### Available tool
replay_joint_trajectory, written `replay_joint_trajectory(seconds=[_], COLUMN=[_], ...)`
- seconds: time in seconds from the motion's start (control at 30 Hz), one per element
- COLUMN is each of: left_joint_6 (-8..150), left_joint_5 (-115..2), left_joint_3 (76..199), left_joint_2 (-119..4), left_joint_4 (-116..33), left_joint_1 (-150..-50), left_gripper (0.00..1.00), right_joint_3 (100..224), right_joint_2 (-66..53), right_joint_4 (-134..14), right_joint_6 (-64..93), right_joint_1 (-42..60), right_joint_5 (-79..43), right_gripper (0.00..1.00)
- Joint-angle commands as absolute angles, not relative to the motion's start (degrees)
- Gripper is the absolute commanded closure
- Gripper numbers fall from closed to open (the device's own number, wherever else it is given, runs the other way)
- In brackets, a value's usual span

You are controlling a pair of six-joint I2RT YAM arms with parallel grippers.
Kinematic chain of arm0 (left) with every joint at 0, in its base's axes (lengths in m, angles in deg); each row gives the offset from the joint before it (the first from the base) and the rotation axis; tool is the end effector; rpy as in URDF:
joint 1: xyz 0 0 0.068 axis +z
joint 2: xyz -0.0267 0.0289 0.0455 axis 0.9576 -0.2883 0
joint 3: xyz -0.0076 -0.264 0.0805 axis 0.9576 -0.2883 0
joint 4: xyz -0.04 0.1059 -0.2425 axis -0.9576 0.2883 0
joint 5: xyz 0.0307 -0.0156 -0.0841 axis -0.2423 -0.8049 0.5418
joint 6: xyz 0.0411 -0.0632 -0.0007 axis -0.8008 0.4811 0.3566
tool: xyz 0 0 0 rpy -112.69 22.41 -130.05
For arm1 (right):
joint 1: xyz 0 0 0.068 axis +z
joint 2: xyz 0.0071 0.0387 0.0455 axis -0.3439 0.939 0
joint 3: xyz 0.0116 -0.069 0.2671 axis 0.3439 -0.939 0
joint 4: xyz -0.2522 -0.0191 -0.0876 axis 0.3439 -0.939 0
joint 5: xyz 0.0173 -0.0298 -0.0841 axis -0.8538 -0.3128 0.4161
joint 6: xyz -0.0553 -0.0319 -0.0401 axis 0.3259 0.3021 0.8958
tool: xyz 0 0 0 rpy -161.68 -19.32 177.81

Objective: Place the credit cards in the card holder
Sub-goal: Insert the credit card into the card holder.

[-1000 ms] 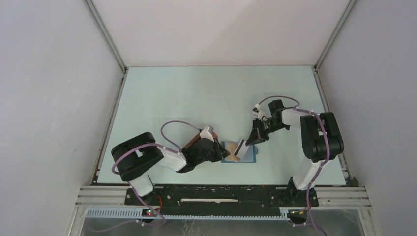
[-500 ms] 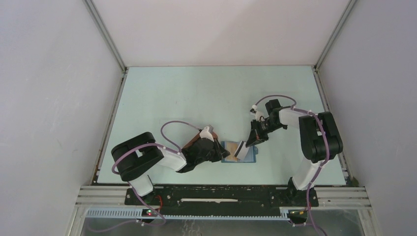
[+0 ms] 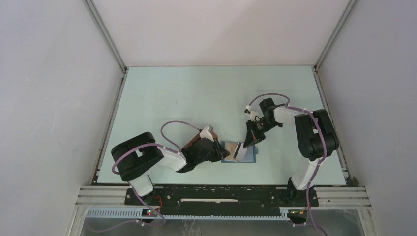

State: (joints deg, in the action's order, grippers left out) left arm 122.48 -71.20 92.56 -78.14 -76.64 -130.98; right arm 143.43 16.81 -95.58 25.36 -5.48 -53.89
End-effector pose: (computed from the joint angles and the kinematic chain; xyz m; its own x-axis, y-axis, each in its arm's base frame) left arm 0.1716 -0.2587 0.0949 -0.8319 -0.3407 -0.4381 0.1093 0.6734 -0.7311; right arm 0.2925 0.1220 0.1108 -0.9409 -0.2981 -0.1607 -0.3243 0.6568 0.6808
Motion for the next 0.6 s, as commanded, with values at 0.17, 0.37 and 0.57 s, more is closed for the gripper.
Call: replay_joint_trajectory(seconds=[0.17,0.37,0.57], left_joint_6=[120.86,120.69,120.32], left_joint_5=[-71.41,-71.05,-70.64], left_joint_3=[92.72,92.71,92.8], left_joint_2=[-79.21,-79.25,-79.22], left_joint_4=[-71.42,-70.91,-70.54], left_joint_1=[-130.1,-129.5,-129.15], left_gripper=[0.75,0.75,0.74], right_joint_3=[146.89,148.25,149.82], right_joint_2=[19.14,20.87,22.97], right_joint_4=[-98.35,-99.72,-101.29], right_joint_6=[29.5,30.02,28.92], right_joint_1=[-2.47,-1.61,-1.32], right_joint_5=[-50.48,-49.81,-48.4], right_gripper=[1.0,1.0,1.0])
